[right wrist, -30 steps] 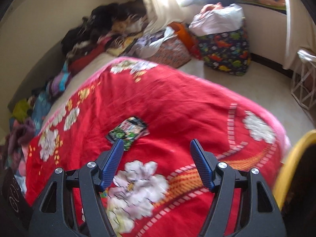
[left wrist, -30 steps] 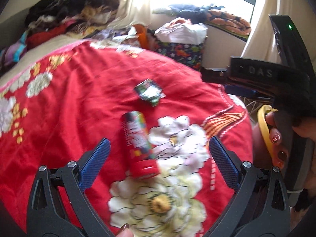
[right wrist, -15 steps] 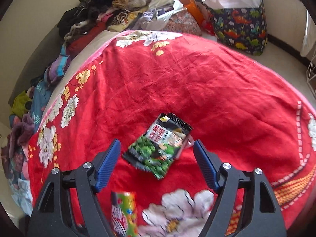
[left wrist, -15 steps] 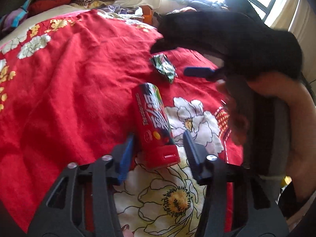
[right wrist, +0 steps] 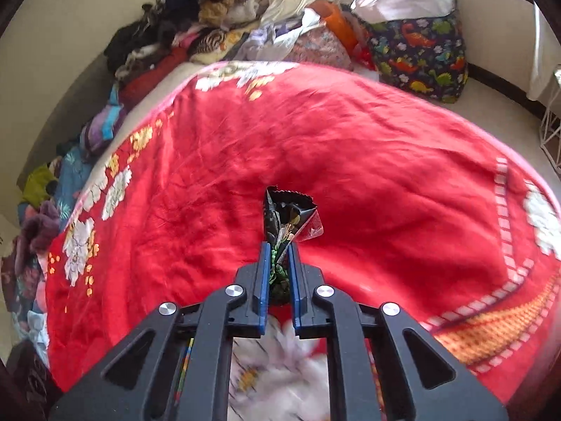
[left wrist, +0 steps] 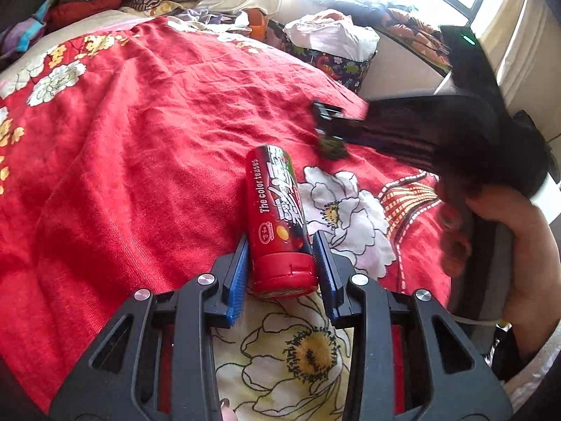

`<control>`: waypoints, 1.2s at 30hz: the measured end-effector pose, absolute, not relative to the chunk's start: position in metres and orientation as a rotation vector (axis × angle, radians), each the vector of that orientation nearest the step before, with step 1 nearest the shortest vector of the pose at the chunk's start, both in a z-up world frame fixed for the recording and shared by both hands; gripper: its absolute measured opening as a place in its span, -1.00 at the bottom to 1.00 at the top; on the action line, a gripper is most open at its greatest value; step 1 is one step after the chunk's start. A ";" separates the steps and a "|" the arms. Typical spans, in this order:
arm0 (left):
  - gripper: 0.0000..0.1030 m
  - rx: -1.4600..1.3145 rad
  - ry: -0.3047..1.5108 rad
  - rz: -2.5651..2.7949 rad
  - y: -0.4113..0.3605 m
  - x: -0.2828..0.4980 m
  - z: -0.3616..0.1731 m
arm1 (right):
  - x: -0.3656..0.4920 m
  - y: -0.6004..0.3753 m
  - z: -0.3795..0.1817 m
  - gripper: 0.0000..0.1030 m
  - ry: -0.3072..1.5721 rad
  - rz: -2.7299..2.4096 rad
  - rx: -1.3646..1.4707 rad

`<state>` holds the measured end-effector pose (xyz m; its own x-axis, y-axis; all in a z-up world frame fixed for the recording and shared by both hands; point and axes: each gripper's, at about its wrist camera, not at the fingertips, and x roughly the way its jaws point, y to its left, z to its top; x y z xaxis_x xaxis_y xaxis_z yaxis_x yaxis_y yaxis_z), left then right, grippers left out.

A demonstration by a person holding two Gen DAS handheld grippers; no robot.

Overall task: Collect trash
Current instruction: 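Carry the red tube and green snack bag with both tools over the bin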

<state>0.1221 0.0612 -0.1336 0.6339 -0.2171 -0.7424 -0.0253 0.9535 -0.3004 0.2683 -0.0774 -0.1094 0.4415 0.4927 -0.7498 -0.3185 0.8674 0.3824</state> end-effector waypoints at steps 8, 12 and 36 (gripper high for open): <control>-0.53 -0.280 0.819 -0.150 0.041 0.122 -0.104 | 0.229 -0.162 -0.077 -0.82 0.879 0.456 0.322; -0.53 -0.259 0.799 -0.170 0.025 0.125 -0.094 | 0.206 -0.196 -0.064 -0.82 0.833 0.420 0.340; -0.53 -0.091 0.729 -0.407 -0.112 0.126 -0.053 | 0.130 -0.356 -0.064 -0.82 0.755 0.160 0.507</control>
